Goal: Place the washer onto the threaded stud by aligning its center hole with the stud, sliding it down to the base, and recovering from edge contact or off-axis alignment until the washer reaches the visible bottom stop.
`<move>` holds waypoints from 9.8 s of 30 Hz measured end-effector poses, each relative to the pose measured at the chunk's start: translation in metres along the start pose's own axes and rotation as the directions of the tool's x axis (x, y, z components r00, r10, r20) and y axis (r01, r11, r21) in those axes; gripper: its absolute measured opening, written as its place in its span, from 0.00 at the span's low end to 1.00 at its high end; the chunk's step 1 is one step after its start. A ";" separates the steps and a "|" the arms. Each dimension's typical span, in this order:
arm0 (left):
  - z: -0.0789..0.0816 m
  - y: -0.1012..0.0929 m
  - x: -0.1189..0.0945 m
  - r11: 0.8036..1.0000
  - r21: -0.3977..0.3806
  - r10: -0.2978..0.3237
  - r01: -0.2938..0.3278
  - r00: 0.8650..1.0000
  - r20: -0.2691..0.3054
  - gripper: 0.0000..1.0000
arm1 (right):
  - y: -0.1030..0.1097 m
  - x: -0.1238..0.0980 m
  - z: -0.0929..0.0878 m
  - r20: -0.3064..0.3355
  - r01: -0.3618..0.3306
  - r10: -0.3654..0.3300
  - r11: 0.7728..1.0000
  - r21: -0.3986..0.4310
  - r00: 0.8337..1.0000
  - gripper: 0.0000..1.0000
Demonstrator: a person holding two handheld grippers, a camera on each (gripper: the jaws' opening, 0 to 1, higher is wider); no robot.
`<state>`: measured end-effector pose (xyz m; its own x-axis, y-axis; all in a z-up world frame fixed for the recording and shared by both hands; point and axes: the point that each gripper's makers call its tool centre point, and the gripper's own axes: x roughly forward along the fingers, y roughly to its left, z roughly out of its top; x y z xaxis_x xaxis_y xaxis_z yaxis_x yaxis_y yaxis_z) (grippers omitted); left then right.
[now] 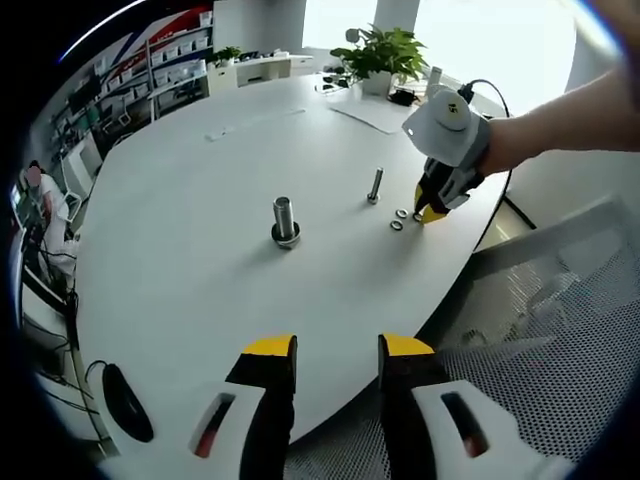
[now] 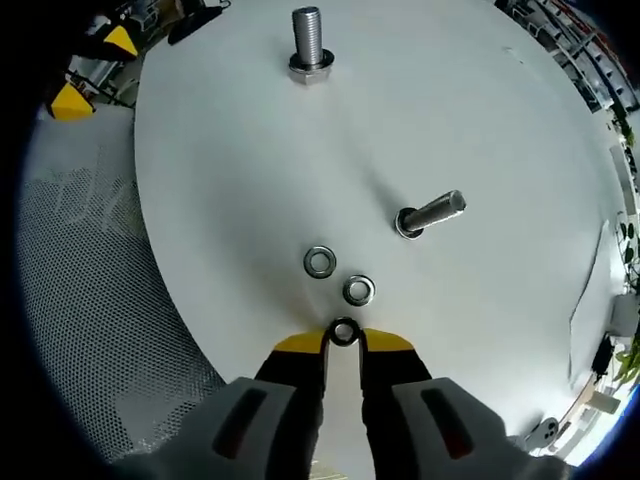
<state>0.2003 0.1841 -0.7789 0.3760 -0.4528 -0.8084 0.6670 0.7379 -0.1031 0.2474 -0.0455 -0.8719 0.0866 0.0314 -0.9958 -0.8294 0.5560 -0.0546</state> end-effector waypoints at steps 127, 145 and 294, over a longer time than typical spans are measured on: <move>0.003 0.004 -0.001 1.000 -0.016 0.009 -0.009 1.000 0.020 0.31 | -0.041 -0.005 0.059 0.152 -0.010 0.002 0.999 0.050 0.988 0.14; 0.005 0.003 -0.002 1.000 -0.011 0.009 -0.009 1.000 0.023 0.31 | -0.039 -0.014 0.035 0.143 -0.009 -0.004 0.996 0.091 0.990 0.22; 0.006 0.002 -0.001 1.000 0.000 0.004 -0.004 1.000 0.024 0.29 | 0.017 -0.001 0.045 0.058 -0.004 0.014 0.984 -0.179 0.998 0.13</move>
<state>0.2049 0.1836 -0.7749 0.3943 -0.4619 -0.7944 0.6653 0.7398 -0.1000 0.2583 0.0008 -0.8689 0.1064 0.0876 -0.9905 -0.9152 0.3981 -0.0631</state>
